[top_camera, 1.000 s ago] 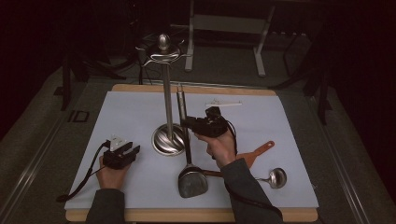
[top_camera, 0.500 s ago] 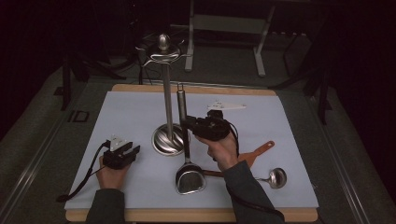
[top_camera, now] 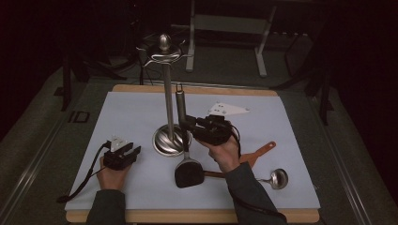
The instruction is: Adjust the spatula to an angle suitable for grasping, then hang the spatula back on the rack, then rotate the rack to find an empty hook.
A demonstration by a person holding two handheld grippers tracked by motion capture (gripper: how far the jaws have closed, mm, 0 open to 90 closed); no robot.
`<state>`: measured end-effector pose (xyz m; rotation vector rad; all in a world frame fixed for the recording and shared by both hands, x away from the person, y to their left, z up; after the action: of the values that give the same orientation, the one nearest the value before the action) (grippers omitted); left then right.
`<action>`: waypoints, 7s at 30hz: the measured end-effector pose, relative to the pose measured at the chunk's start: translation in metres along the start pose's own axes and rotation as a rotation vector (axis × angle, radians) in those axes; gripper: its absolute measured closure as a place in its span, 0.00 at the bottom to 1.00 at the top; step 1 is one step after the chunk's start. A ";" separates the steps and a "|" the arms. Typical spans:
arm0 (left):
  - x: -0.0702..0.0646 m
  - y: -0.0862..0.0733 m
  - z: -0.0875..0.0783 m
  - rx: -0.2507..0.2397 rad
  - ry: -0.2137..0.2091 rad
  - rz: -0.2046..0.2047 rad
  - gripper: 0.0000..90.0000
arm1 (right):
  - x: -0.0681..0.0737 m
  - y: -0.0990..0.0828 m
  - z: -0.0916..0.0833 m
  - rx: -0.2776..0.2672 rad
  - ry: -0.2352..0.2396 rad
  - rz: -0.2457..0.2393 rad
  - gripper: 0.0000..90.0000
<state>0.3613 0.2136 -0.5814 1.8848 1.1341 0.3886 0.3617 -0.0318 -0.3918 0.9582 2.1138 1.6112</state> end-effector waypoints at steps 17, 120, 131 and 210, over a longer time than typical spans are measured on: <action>0.000 0.000 0.000 -0.002 0.000 -0.001 0.68 | 0.006 0.010 -0.007 -0.056 0.021 -0.052 0.82; 0.000 0.000 0.000 0.001 -0.001 -0.004 0.68 | -0.043 0.031 -0.004 0.072 -0.126 -0.121 0.79; -0.001 0.001 -0.001 -0.014 -0.004 0.009 0.72 | -0.065 0.015 -0.001 0.178 -0.241 -0.167 0.77; -0.122 0.245 -0.151 -0.670 -0.220 0.289 1.00 | -0.142 -0.089 0.001 0.562 -0.438 -0.172 0.72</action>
<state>0.3352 0.1425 -0.2782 1.4392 0.4897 0.6162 0.4367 -0.1391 -0.4955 1.1220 2.2714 0.6445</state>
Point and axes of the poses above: each handheld gripper's, and its own axes: z roughly forward along the jaws, y roughly out of its top, x roughly to its left, the point moved 7 cm from there along z, roughly forward along the jaws, and after that the axes turned 14 degrees about -y, right-handed, at the moved point
